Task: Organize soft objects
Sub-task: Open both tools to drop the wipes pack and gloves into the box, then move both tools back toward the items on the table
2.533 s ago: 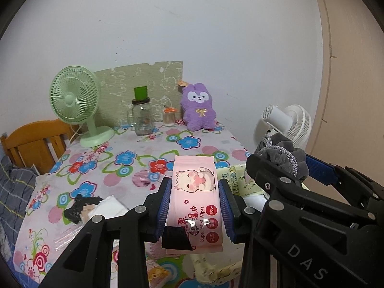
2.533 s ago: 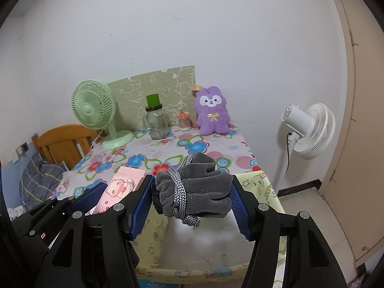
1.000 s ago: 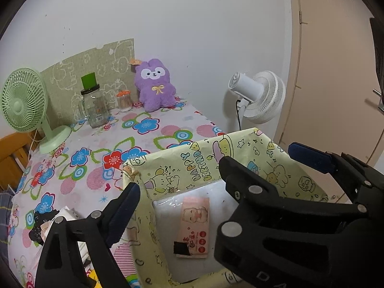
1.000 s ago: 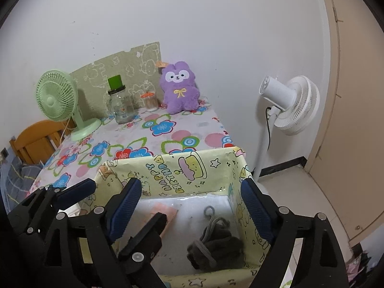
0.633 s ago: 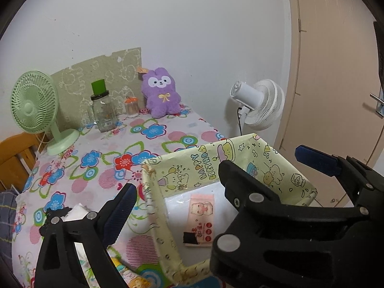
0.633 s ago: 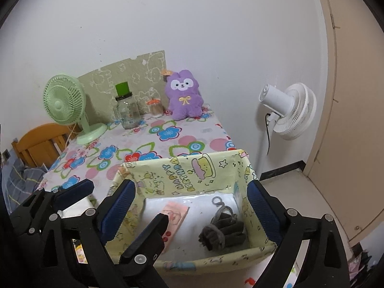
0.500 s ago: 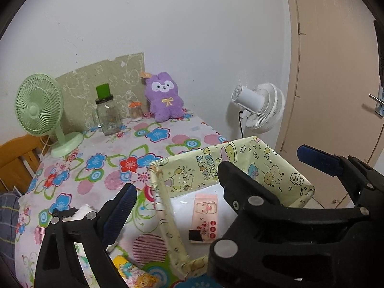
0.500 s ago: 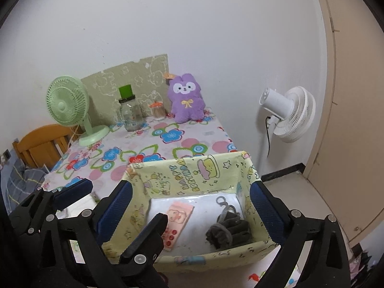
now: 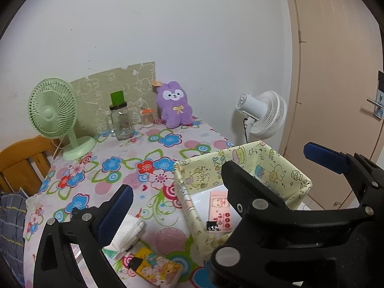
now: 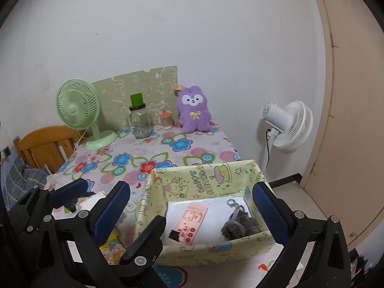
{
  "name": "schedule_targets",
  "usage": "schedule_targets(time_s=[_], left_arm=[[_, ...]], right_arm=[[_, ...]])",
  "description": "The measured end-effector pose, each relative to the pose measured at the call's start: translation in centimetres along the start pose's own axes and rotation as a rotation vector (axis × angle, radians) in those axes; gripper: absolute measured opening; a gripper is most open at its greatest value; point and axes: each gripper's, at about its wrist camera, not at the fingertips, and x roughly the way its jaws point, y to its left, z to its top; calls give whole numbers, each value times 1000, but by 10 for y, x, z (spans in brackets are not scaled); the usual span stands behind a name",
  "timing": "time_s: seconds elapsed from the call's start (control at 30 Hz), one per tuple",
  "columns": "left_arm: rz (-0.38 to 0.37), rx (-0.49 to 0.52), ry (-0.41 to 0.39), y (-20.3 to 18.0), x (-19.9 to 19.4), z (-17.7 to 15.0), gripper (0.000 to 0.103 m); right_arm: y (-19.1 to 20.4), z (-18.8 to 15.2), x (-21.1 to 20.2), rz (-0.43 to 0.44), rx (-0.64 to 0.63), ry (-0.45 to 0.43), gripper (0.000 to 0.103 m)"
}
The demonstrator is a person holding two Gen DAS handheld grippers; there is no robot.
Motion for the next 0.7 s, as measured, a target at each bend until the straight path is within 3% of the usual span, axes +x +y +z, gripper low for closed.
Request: schedule_targets(time_s=[0.7], left_arm=[[55, -23, -39, 33, -36, -16, 103]], right_arm=[[46, -9, -23, 63, -17, -22, 103]])
